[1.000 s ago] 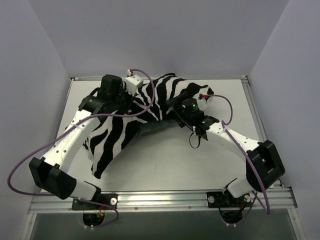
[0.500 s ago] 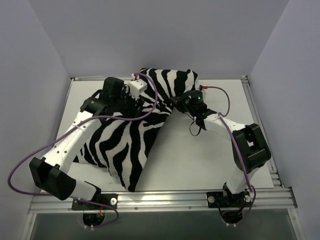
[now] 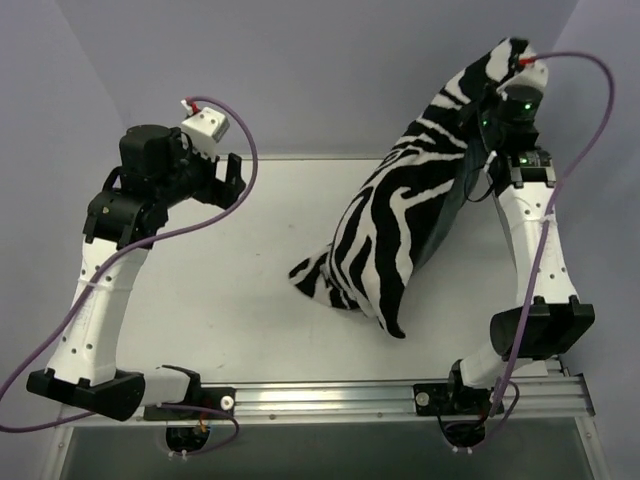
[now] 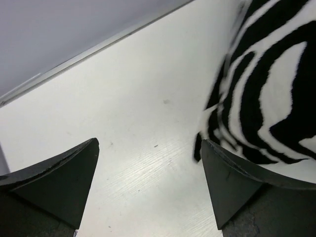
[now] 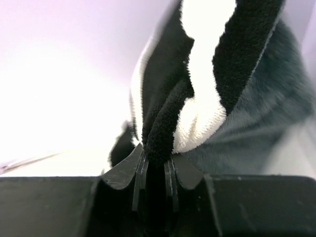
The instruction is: Remove the pillowcase from the pillow
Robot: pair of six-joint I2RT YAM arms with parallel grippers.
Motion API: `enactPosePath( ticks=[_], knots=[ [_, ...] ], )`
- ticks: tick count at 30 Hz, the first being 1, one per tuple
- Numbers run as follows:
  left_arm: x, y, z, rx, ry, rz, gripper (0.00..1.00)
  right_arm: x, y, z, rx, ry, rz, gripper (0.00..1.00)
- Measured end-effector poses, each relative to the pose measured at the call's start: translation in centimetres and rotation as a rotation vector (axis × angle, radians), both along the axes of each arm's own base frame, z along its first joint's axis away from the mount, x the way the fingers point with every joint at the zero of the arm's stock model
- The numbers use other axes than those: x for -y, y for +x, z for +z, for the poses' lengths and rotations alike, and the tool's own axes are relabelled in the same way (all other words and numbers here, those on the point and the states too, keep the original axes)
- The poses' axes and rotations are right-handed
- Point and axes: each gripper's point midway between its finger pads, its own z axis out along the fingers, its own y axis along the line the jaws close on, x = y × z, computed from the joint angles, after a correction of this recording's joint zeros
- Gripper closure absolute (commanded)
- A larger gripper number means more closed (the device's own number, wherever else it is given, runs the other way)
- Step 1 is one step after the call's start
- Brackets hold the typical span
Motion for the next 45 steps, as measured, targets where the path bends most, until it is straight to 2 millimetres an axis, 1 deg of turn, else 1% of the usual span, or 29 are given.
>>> enactPosePath(
  ticks=[2,3,5,6,7,8,9,11,12,13,15,16,18,20,21,23,24,27,28,29,30,32,34,35,36,39,40,42,45],
  knots=[
    [-1.5,0.8,0.1,-0.007,-0.012,0.062,0.06,0.6,-1.1,5.4,0.089,-0.115,0.003,1.00],
    [-1.9,1.0,-0.1,-0.017,-0.017,0.079,0.06,0.4,-1.8,7.9,0.127,-0.172,0.013,1.00],
    [-2.0,1.4,-0.6,-0.039,-0.026,0.094,0.06,-1.4,-3.0,11.6,0.186,-0.282,0.055,1.00],
    [-2.0,1.5,-0.8,-0.051,-0.034,0.097,0.06,-3.4,-3.8,13.2,0.207,-0.345,0.103,1.00],
    [-2.0,1.5,-0.9,-0.060,-0.043,0.096,0.06,-5.9,-4.1,14.0,0.222,-0.392,0.158,1.00],
    [-2.3,1.6,-1.0,-0.067,-0.054,0.104,0.06,-8.7,-4.4,14.4,0.235,-0.433,0.219,1.00],
    [-2.7,1.7,-1.0,-0.073,-0.069,0.113,0.06,-11.9,-4.2,13.9,0.234,-0.478,0.291,1.00],
    [-3.7,2.0,-0.9,-0.085,-0.100,0.141,0.06,-18.3,-4.2,11.8,0.225,-0.557,0.435,1.00],
    [-4.4,2.1,-0.9,-0.090,-0.116,0.161,0.06,-21.9,-3.8,9.3,0.194,-0.599,0.513,1.00],
    [-5.1,2.3,-0.9,-0.096,-0.132,0.184,0.06,-26.1,-3.5,6.2,0.157,-0.647,0.601,1.00],
    [-6.4,2.6,-0.9,-0.102,-0.152,0.224,0.06,-33.2,-3.2,-0.6,0.088,-0.716,0.754,1.00],
    [-7.0,2.6,-0.9,-0.105,-0.161,0.241,0.06,-36.5,-3.6,-4.2,0.057,-0.743,0.833,1.00],
    [-8.1,2.5,-1.1,-0.112,-0.179,0.272,0.06,-41.8,-5.2,-11.9,-0.025,-0.795,0.993,1.00],
    [-9.3,2.3,-1.3,-0.114,-0.193,0.307,0.06,-45.2,-7.7,-17.0,-0.080,-0.813,1.129,1.00],
    [-10.0,2.2,-1.4,-0.116,-0.200,0.331,0.06,-46.4,-9.2,-18.6,-0.098,-0.808,1.193,1.00],
    [-11.3,2.0,-1.4,-0.112,-0.209,0.375,0.06,-47.6,-11.7,-20.4,-0.137,-0.791,1.295,1.00],
    [-11.9,2.0,-1.3,-0.108,-0.212,0.394,0.06,-47.8,-12.6,-20.6,-0.148,-0.779,1.328,1.00],
    [-13.1,2.0,-1.0,-0.091,-0.208,0.433,0.06,-47.4,-13.6,-20.1,-0.165,-0.757,1.373,0.89],
    [-13.4,2.0,-0.9,-0.088,-0.206,0.441,0.06,-47.0,-13.7,-19.9,-0.175,-0.757,1.377,0.71],
    [-13.6,2.1,-0.9,-0.084,-0.200,0.450,0.06,-46.5,-13.9,-19.5,-0.183,-0.755,1.376,0.62],
    [-13.8,2.2,-1.0,-0.081,-0.193,0.457,0.06,-45.8,-14.2,-18.9,-0.187,-0.759,1.380,0.47],
    [-14.2,2.3,-1.7,-0.080,-0.171,0.468,0.05,-44.4,-14.7,-17.7,-0.196,-0.754,1.369,0.34],
    [-14.7,2.5,-3.2,-0.096,-0.134,0.480,0.05,-42.6,-15.5,-16.3,-0.202,-0.758,1.354,0.25],
    [-15.0,2.6,-4.3,-0.117,-0.116,0.489,0.05,-41.9,-16.0,-15.4,-0.201,-0.753,1.342,0.23],
    [-15.3,2.6,-5.6,-0.142,-0.094,0.500,0.05,-41.2,-16.4,-14.5,-0.195,-0.746,1.330,0.21],
    [-16.2,3.1,-9.8,-0.242,-0.048,0.533,0.06,-39.1,-17.4,-11.8,-0.179,-0.693,1.280,0.07],
    [-16.4,3.3,-10.8,-0.269,-0.039,0.539,0.06,-38.3,-17.4,-10.8,-0.169,-0.657,1.250,0.06],
    [-16.6,3.7,-13.3,-0.336,-0.028,0.551,0.06,-36.6,-16.3,-9.1,-0.139,-0.587,1.158,0.06],
    [-16.6,4.9,-16.4,-0.424,-0.030,0.564,0.06,-33.6,-12.7,-7.4,-0.129,-0.497,0.963,0.08]
  ],
)
